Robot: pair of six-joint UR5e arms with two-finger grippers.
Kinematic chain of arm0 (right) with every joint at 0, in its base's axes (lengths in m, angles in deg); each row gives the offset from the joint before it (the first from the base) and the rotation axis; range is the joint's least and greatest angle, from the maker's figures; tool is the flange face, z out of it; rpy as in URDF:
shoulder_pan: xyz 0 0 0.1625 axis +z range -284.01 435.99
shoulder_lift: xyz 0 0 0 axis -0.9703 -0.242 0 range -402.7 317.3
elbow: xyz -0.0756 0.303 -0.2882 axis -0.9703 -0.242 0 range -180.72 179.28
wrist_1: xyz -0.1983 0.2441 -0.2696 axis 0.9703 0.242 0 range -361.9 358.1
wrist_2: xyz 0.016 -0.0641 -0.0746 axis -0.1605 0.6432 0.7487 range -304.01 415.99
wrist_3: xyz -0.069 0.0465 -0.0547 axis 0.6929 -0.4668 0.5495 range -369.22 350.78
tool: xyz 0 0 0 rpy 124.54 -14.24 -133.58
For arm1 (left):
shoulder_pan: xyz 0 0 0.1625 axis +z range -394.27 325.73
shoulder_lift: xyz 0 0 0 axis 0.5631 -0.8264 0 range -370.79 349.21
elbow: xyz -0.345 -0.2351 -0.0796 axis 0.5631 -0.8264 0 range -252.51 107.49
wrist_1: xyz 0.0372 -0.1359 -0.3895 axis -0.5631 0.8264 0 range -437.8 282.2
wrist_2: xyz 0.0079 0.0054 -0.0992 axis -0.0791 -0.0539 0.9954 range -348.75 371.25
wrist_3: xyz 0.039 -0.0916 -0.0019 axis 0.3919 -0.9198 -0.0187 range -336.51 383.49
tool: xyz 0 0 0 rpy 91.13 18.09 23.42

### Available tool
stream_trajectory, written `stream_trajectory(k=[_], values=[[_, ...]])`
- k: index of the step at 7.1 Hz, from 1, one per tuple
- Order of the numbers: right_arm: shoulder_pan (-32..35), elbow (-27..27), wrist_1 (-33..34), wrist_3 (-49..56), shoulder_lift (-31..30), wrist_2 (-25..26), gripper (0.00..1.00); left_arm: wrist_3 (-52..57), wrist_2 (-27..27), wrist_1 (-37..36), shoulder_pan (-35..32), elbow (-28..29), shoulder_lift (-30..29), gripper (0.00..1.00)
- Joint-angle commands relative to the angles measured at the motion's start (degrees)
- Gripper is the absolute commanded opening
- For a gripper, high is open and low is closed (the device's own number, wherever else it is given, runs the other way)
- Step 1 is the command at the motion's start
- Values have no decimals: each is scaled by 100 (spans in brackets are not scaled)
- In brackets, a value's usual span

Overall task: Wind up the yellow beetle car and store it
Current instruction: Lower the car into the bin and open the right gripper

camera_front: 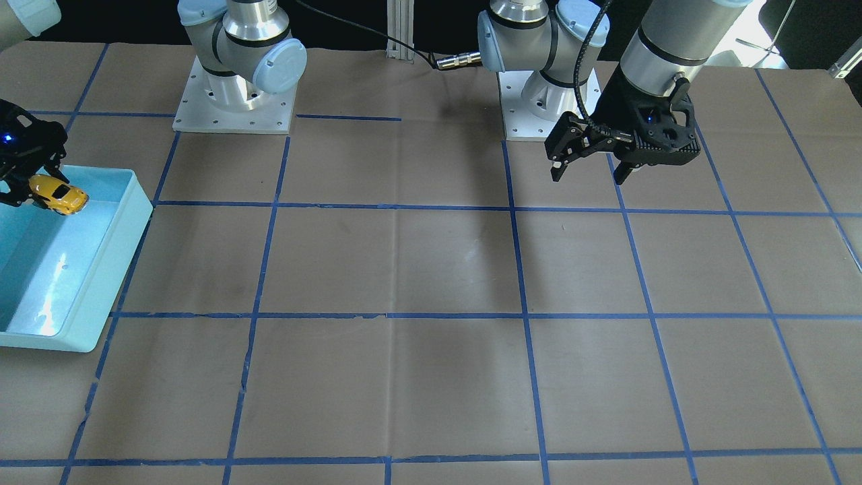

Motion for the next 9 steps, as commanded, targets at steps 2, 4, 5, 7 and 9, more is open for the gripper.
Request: stream_trajectory(k=[2, 4, 5, 7, 9], values=[[-79, -64, 1088, 595, 1099, -3, 39, 7, 2, 0, -2, -9, 1, 100], [-79, -20, 1285, 998, 1418, -12, 41, 7, 2, 0, -2, -18, 1, 100], [-79, 6, 1294, 1080, 1463, -21, 42, 7, 2, 0, -2, -27, 1, 100], [-79, 7, 1451, 1089, 1647, -12, 43, -2, 2, 0, -2, -36, 1, 100], [-88, 7, 1443, 1203, 1657, -21, 60, -2, 2, 0, -1, -44, 1, 100]])
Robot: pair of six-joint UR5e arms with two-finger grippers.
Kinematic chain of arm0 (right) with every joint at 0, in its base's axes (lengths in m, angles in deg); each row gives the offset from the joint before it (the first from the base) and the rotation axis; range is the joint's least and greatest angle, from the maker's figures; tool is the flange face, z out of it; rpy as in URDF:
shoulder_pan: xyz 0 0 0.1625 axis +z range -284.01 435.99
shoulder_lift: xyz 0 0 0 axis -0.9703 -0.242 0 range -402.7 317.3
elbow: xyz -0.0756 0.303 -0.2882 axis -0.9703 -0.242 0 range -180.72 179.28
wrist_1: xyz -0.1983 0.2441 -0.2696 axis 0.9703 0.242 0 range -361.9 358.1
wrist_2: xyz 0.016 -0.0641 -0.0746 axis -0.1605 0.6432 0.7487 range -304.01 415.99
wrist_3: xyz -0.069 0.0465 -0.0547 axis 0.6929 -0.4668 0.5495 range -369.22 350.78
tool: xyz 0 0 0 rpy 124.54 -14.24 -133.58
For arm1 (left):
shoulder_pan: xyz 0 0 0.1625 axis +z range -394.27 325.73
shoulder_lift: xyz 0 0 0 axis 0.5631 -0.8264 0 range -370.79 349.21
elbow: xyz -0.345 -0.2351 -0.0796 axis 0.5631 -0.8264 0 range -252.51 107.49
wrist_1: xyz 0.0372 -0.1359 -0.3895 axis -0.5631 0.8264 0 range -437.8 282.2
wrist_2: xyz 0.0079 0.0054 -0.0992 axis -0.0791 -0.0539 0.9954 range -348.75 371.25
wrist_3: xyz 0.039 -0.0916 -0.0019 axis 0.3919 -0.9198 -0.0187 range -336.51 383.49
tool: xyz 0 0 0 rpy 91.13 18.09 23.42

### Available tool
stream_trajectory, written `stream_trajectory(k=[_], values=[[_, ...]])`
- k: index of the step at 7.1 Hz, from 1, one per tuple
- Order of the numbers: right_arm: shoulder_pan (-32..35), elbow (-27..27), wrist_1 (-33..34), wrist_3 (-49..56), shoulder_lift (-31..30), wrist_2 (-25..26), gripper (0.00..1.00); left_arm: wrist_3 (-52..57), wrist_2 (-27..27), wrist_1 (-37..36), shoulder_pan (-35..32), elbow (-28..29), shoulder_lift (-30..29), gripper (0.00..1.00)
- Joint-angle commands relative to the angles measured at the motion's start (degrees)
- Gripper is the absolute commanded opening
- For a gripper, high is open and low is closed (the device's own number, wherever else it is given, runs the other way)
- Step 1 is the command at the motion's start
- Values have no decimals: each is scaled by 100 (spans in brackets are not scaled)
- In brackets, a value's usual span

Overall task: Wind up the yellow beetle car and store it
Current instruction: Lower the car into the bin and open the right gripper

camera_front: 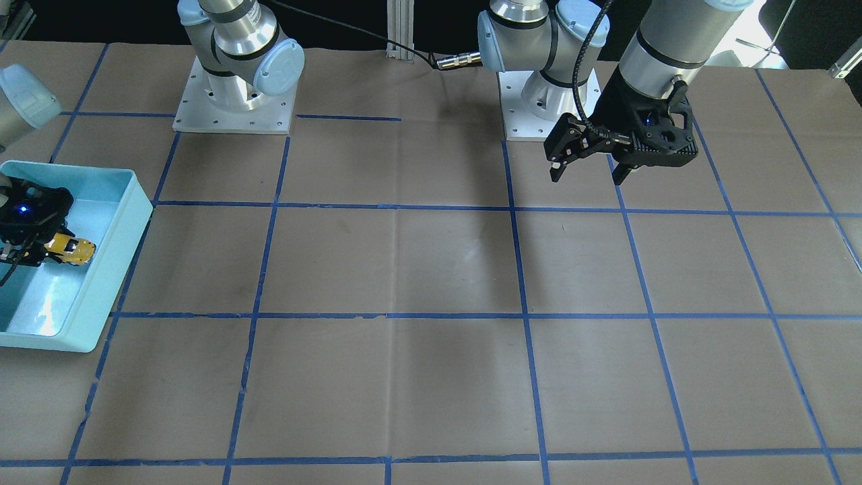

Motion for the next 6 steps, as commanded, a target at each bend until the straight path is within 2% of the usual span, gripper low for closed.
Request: stream_trajectory(k=[1, 2, 3, 4, 5, 6], values=[[-3, 1, -11, 125, 17, 6, 74, 0, 0, 0, -3, -4, 0, 100], [-12, 1, -38, 135, -17, 6, 91, 0, 0, 0, -3, -4, 9, 100], [-21, -17, -38, 65, -61, 6, 100, 0, 0, 0, -3, -4, 9, 100], [-12, -43, -73, 12, -349, 6, 100, 0, 0, 0, -3, -4, 9, 100], [-12, -70, -325, -232, -752, -307, 100, 0, 0, 0, -3, -4, 9, 100], [-12, -105, -998, -974, -1174, -423, 100, 0, 0, 0, -3, -13, 9, 100]])
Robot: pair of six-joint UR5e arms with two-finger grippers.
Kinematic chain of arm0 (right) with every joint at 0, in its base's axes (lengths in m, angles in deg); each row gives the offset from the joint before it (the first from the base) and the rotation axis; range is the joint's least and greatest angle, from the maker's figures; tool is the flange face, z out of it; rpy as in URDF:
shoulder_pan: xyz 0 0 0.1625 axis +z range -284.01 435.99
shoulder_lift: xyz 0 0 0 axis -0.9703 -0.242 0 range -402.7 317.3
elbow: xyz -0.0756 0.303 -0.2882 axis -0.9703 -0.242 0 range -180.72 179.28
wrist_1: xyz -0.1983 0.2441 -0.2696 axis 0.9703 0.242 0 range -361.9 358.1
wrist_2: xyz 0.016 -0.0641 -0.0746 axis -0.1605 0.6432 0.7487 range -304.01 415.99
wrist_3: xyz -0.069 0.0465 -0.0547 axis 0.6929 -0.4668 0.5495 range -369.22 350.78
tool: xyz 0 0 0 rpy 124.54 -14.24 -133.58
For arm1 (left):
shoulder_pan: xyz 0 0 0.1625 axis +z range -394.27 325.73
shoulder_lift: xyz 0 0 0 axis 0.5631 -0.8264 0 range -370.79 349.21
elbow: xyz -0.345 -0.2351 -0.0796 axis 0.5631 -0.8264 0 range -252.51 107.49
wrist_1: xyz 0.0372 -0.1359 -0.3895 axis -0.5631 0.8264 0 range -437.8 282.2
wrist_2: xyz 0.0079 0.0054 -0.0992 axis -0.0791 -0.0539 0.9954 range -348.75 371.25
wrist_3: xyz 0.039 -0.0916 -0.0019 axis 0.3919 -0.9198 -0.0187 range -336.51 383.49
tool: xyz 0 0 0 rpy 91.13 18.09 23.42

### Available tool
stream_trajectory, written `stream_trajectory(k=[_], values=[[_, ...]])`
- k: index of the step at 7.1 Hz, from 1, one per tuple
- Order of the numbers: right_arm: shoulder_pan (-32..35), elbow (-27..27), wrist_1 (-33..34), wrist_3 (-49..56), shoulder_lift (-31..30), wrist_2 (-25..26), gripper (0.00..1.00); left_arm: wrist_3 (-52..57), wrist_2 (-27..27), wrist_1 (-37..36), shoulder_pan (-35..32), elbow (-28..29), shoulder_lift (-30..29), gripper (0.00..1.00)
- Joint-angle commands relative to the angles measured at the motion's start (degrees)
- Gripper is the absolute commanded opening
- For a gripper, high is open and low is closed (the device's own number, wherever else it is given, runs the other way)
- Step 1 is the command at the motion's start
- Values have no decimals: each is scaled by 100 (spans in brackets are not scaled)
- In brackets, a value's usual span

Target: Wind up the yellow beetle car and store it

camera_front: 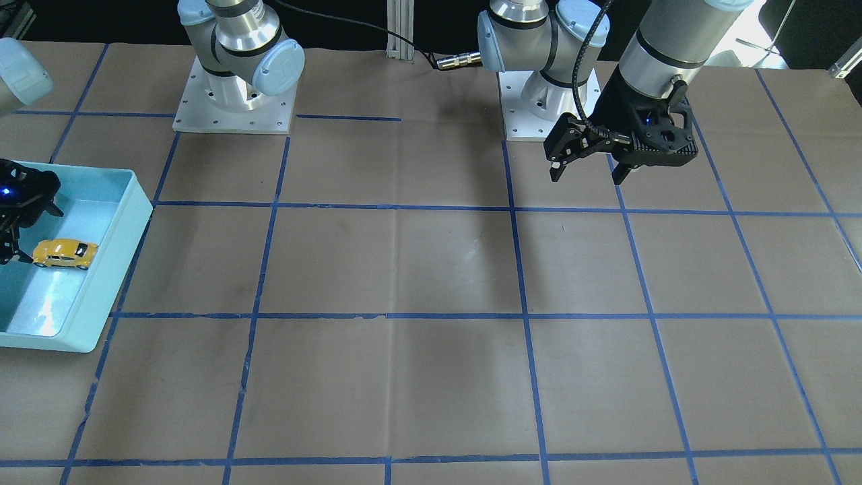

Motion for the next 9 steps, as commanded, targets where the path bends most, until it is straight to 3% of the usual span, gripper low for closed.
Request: stream_trajectory(k=[1, 2, 3, 7, 9], values=[[36, -163, -1197, -1619, -797, -485, 100, 0, 0, 0, 0, 2, 0, 100], [106, -277, -1673, -3030, -835, -653, 100, 0, 0, 0, 0, 2, 0, 100], [464, -435, -1704, -3749, -844, -820, 100, 0, -9, 0, 0, 2, 0, 100], [1720, -1287, -2354, -7867, -888, -822, 100, 9, 0, 0, 9, 2, 0, 100], [2554, -1717, -2766, -9339, -914, -709, 100, 9, -9, 0, 9, -6, 0, 100]])
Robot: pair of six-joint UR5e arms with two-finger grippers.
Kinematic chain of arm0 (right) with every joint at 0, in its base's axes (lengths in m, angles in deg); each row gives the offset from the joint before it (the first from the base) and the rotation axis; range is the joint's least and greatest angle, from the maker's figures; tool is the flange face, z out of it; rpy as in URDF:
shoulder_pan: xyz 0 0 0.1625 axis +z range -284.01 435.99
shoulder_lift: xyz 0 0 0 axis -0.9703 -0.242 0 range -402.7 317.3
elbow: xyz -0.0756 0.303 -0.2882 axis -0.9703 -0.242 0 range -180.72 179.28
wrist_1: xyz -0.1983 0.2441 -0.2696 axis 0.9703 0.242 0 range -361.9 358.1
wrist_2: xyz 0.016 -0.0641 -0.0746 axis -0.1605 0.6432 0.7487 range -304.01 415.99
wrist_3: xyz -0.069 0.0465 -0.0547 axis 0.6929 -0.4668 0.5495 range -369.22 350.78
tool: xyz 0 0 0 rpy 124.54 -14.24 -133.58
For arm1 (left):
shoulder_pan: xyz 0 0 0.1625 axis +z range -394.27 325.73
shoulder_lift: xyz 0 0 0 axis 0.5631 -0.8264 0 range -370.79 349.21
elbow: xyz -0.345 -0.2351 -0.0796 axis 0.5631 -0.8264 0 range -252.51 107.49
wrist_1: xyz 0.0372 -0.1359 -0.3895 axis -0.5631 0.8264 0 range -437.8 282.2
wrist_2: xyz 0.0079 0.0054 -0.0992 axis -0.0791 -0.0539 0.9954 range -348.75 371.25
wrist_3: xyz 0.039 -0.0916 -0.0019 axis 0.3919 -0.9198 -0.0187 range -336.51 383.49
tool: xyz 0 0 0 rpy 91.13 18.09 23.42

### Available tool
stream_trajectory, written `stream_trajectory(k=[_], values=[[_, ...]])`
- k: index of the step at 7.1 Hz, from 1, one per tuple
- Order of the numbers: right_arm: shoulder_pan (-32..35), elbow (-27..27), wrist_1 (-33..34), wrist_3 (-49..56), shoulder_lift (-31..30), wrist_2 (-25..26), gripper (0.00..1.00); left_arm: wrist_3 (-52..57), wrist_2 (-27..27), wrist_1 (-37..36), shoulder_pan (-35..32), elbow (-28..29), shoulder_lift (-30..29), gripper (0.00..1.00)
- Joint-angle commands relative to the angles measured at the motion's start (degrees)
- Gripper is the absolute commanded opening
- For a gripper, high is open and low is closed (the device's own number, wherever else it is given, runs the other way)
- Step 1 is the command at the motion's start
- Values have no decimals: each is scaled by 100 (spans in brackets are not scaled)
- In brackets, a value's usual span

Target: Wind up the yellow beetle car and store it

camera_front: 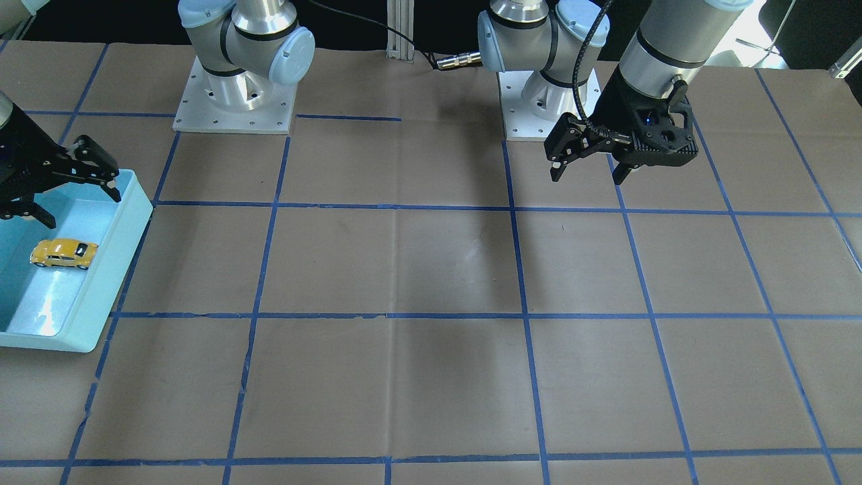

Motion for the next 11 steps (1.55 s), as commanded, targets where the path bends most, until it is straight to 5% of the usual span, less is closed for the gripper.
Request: stream_trajectory(k=[1, 4, 11], values=[[1067, -700, -708, -1736, -2, 423, 100, 0, -2, 0, 1, -8, 0, 100], [2353, -1117, -1144, -3000, 191, 1014, 100, 0, 7, 0, 10, -8, 0, 100], [2373, -1135, -1144, -3097, 183, 488, 100, 0, -2, 17, 10, -25, 9, 100]])
